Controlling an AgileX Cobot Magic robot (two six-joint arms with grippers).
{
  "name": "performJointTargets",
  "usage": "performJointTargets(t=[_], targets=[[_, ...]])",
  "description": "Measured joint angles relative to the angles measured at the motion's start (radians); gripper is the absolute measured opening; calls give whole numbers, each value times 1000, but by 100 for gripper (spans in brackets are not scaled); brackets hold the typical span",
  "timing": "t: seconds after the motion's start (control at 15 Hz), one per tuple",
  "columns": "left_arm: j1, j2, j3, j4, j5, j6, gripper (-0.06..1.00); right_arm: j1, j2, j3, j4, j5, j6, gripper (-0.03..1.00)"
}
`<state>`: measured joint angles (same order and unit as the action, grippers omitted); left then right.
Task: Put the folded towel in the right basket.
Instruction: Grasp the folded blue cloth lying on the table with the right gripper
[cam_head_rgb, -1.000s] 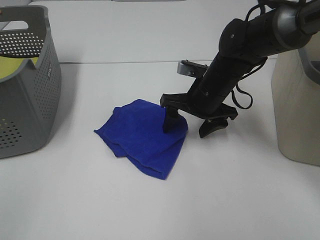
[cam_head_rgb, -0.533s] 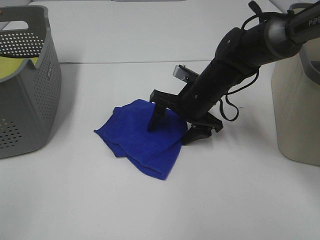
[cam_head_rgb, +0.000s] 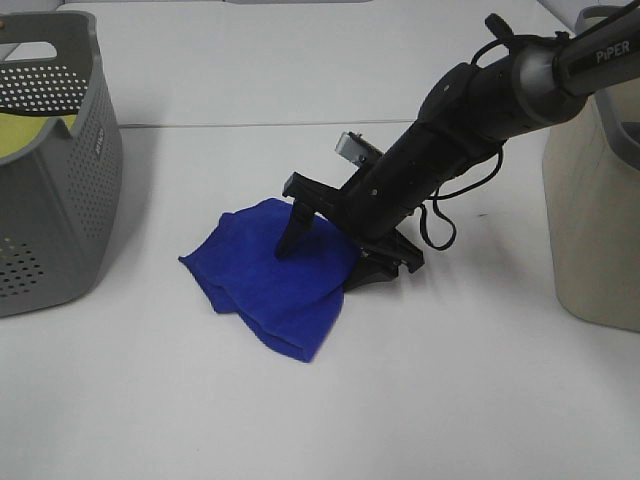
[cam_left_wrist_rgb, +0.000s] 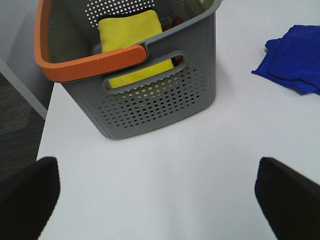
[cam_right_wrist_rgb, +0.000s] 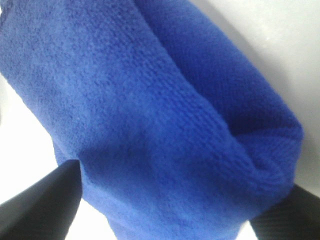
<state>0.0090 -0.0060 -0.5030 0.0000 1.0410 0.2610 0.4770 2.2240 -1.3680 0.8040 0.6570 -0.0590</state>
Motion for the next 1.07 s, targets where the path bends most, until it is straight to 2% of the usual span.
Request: performJointTargets(t=[0.27,0.6,0.73,0.8,1.07], targets=[[0,0,0,0,0,0,99,5,5,-2,36,5,-1,82],[0,0,0,0,0,0,99,86,8,-2,45,-55,-1,79],[0,0,0,0,0,0,99,101,11,-2,47,-69,-1,72],[0,0,0,0,0,0,99,104,13,-2,44,-72,-1,65],[0,0,0,0,0,0,99,104,25,4,27,-83,-9,17]])
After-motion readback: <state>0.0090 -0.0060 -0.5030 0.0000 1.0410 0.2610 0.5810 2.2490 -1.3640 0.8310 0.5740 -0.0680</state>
